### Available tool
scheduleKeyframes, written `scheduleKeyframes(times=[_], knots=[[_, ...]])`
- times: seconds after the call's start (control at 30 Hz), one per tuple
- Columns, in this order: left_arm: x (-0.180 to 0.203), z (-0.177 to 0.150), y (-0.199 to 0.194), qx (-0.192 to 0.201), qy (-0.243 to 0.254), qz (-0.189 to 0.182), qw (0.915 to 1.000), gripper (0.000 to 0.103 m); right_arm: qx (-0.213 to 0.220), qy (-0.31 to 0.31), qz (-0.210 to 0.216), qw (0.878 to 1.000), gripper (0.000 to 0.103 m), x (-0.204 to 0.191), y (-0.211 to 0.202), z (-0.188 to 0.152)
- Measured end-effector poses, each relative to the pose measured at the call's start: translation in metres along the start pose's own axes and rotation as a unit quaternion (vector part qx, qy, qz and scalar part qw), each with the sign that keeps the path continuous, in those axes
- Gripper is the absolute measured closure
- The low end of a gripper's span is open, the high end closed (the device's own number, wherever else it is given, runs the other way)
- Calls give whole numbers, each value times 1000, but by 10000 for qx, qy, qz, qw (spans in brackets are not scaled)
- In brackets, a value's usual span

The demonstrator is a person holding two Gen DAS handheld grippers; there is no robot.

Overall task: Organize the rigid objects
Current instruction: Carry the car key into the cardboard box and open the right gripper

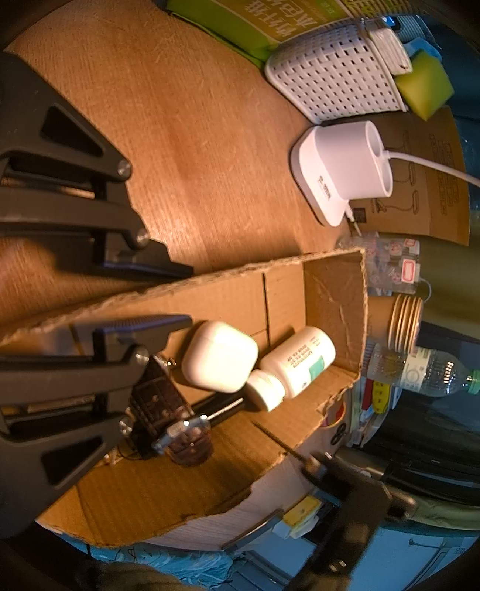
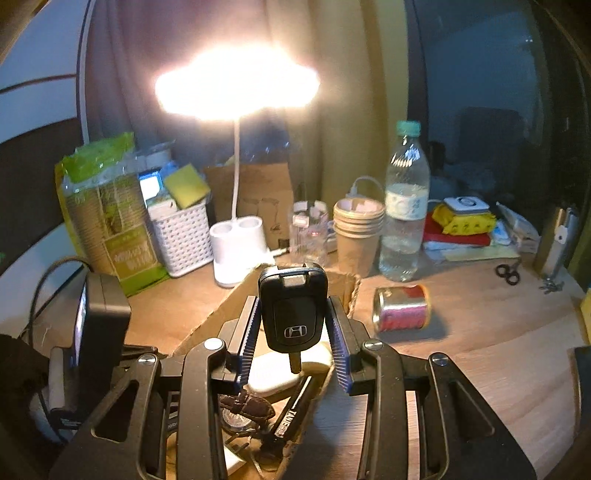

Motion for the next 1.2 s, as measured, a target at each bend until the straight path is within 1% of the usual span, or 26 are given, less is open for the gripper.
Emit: scheduleKeyframes(times=[0.17, 0.5, 0.77, 0.83, 0.9, 0.93, 1.2], knots=[[0, 0, 0, 0, 0, 1, 10000, 82, -259, -67, 71, 9996, 65, -6, 18, -12], [0, 0, 0, -2, 0, 1, 10000, 82, -604, -225, 183, 9978, 65, -22, 41, -26], [1, 0, 1, 0, 4, 3, 10000, 82, -625, -215, 234, 9975, 64, -23, 41, -25], [1, 0, 0, 0, 5, 2, 10000, 82, -619, -206, 245, 9976, 61, -24, 40, -24], [1, 0, 0, 4, 7, 4, 10000, 82, -595, -180, 272, 9977, 53, -24, 39, -23], [1, 0, 0, 1, 6, 5, 10000, 82, -576, -160, 288, 9978, 52, -23, 38, -22], [2, 0, 0, 3, 7, 4, 10000, 82, -534, -122, 286, 9981, 51, -20, 37, -21]])
Point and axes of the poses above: each gripper's, at about its wrist camera, not at the fingertips, and y roughly the way its jaws point, x to its right, z to its top, the point moved 10 cm from there along y, roughly the way its jaws point, and after that the axes turned 3 degrees about z, right-handed, at the moved point
